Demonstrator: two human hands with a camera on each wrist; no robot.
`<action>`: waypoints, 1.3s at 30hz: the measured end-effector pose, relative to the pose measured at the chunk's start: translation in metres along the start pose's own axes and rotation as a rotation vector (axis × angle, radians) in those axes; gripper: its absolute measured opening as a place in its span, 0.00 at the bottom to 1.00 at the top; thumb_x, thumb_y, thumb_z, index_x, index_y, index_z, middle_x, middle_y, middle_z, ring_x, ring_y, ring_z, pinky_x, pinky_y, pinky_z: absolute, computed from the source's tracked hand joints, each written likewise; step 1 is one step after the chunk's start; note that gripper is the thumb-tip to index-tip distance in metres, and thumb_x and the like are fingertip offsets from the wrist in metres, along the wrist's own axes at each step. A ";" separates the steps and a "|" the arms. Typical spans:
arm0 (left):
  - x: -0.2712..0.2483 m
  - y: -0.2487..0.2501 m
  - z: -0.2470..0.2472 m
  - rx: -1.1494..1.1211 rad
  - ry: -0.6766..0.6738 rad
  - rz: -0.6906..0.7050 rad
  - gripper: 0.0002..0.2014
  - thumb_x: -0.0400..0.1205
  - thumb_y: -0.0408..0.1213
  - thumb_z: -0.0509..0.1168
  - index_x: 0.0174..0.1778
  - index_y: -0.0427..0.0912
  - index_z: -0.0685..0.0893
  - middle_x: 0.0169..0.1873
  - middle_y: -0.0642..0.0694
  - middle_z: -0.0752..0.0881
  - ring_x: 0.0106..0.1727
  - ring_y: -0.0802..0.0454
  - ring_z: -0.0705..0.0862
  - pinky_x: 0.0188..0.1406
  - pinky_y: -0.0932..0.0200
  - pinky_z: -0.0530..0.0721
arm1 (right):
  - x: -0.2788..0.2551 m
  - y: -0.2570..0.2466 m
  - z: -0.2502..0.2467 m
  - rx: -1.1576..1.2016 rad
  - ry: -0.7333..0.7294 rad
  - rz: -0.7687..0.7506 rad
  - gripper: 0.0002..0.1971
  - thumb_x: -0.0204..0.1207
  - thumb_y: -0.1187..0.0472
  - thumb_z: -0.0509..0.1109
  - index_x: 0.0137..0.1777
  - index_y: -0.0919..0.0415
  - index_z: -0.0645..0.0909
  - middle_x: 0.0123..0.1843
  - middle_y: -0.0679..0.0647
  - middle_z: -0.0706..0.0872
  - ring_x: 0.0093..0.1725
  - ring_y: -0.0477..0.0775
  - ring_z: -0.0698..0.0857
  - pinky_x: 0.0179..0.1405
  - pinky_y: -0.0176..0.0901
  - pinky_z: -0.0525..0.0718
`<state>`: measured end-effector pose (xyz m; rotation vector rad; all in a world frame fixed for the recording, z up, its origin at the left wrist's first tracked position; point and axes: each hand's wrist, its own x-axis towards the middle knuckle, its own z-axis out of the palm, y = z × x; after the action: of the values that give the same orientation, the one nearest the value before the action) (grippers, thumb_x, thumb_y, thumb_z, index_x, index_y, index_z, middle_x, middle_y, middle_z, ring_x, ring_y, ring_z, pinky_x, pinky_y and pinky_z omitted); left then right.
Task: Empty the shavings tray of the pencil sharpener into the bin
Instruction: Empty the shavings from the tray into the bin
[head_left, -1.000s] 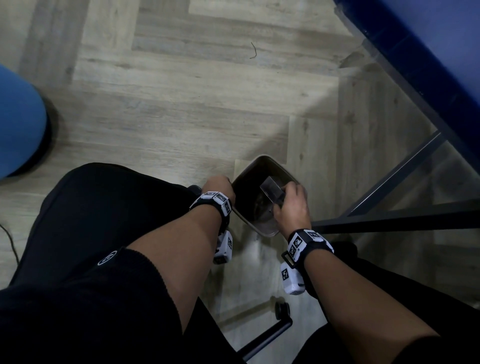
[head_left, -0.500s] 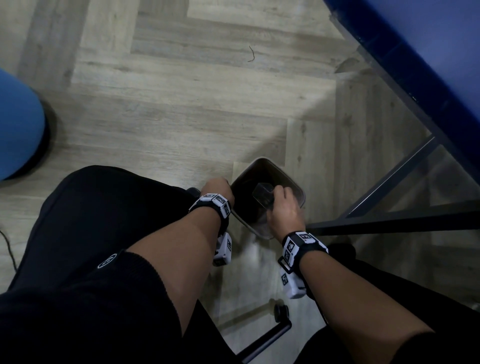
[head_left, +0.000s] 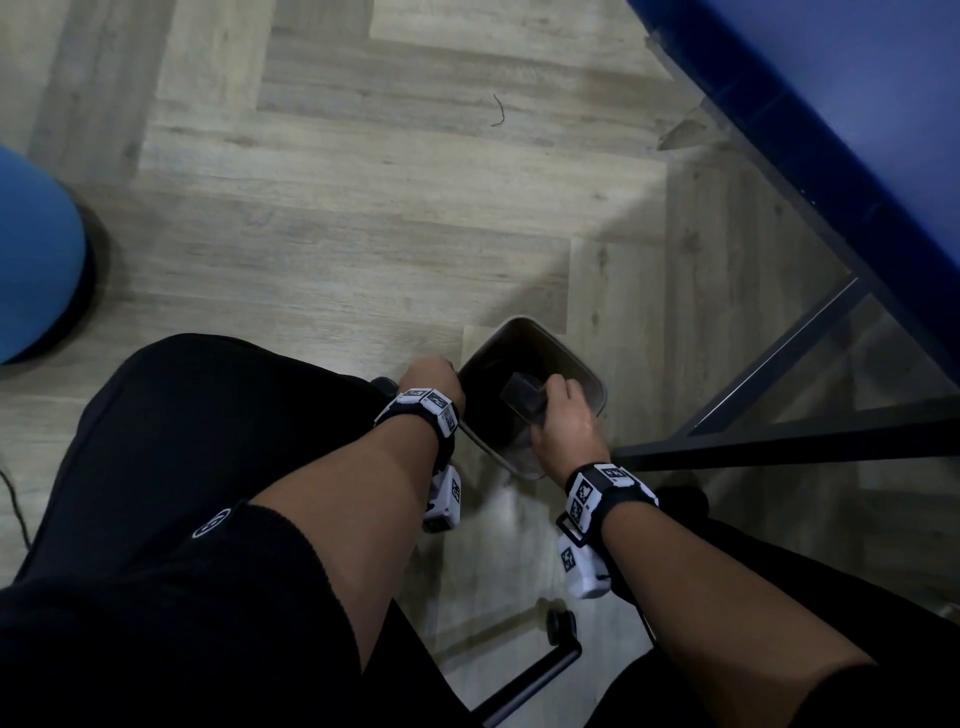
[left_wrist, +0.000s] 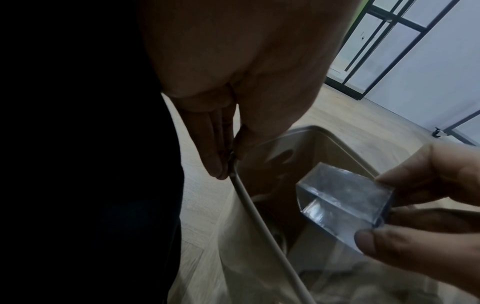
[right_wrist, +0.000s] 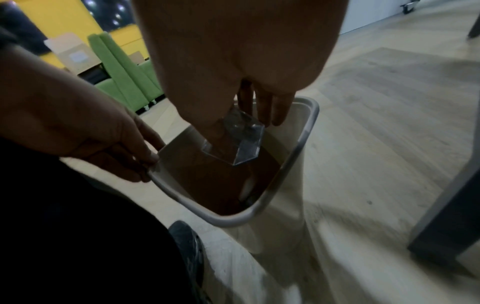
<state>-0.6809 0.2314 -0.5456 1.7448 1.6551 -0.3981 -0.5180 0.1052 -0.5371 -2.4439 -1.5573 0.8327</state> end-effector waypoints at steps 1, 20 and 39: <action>0.000 0.000 0.000 -0.001 -0.003 -0.001 0.11 0.85 0.33 0.66 0.56 0.38 0.94 0.50 0.39 0.93 0.52 0.40 0.92 0.46 0.55 0.87 | 0.001 0.000 0.000 0.019 -0.011 0.004 0.18 0.75 0.67 0.75 0.62 0.61 0.74 0.63 0.60 0.79 0.59 0.70 0.86 0.52 0.63 0.88; 0.004 0.003 0.006 -0.006 -0.011 -0.029 0.10 0.83 0.34 0.68 0.55 0.39 0.94 0.50 0.39 0.93 0.52 0.39 0.92 0.41 0.56 0.81 | 0.013 0.049 -0.027 1.146 -0.211 0.472 0.19 0.77 0.58 0.84 0.65 0.54 0.84 0.62 0.62 0.92 0.53 0.56 0.96 0.61 0.54 0.92; 0.003 0.005 0.003 0.082 -0.037 -0.022 0.10 0.83 0.36 0.68 0.54 0.39 0.94 0.49 0.39 0.93 0.52 0.39 0.92 0.41 0.56 0.82 | 0.000 0.031 -0.021 0.024 0.129 -0.052 0.20 0.73 0.60 0.81 0.64 0.60 0.82 0.60 0.60 0.86 0.59 0.68 0.88 0.59 0.60 0.88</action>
<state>-0.6753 0.2319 -0.5491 1.7697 1.6535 -0.5124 -0.4818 0.0948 -0.5313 -2.3770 -1.5485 0.6667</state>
